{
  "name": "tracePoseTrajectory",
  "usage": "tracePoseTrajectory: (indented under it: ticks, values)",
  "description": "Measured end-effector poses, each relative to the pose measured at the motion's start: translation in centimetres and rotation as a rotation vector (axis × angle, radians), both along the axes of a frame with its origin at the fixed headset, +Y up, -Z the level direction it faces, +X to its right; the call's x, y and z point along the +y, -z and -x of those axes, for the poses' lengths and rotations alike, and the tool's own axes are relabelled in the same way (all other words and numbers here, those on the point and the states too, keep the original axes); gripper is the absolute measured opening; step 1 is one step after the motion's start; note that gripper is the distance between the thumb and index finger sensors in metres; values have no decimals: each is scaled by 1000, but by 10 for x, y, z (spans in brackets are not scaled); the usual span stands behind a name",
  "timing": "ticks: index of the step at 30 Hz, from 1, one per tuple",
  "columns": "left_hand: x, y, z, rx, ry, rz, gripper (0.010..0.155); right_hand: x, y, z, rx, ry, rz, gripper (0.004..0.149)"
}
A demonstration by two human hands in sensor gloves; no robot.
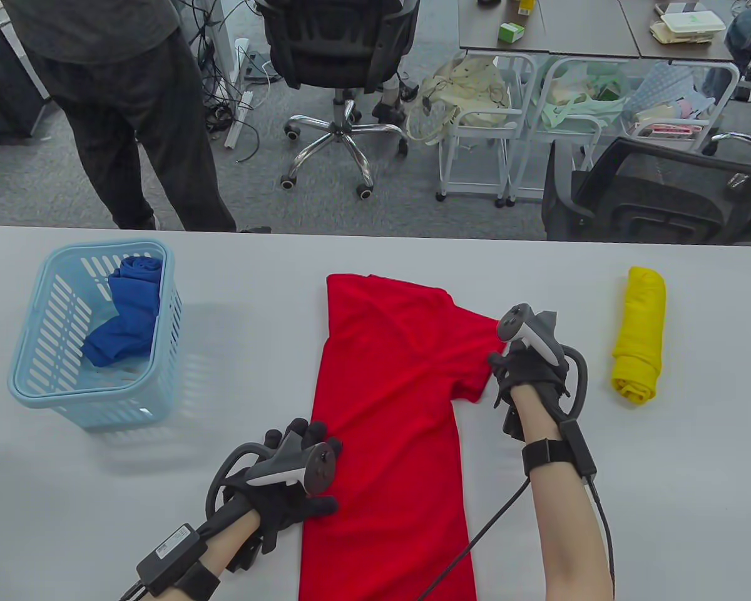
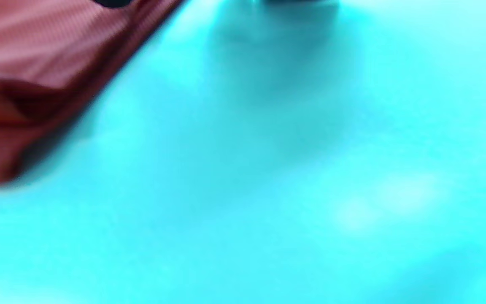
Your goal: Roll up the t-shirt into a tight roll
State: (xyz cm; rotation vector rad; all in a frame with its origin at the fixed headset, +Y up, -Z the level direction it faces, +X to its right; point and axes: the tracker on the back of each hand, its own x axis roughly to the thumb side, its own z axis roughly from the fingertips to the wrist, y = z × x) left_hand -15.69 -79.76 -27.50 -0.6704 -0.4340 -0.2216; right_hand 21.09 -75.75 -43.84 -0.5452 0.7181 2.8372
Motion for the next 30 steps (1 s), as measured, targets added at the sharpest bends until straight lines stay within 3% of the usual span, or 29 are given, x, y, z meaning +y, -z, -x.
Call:
tracePoseTrajectory:
  ticks: [6,8,11,15,17,20,21,22,23,26,28,30]
  values:
    - [0,0,0,0,-3,5,87,-3,9,33,-8,-140,9,83]
    - [0,1,1,1,-2,4,87,0,13,40,-4,-138,-22,75]
    - [0,1,1,3,-5,6,86,4,18,47,16,-124,-46,46]
    - [0,1,1,3,-3,5,86,8,20,45,-24,-77,-59,43]
    - [0,2,1,3,-5,5,87,21,14,49,-36,37,-153,43]
    - [0,3,1,3,-10,6,86,49,7,65,114,348,-190,44]
    - [0,3,1,5,-11,7,86,60,3,71,134,526,-160,47]
    - [1,3,1,5,-8,5,87,70,-1,76,168,584,-147,58]
    - [1,3,1,6,-5,3,87,76,-1,77,214,586,-143,67]
    - [1,3,1,7,-3,2,87,89,-7,82,297,491,-157,62]
    - [1,3,1,8,-4,2,86,86,-14,88,345,406,-143,58]
    - [1,3,1,8,-4,0,86,74,-23,99,475,319,-71,59]
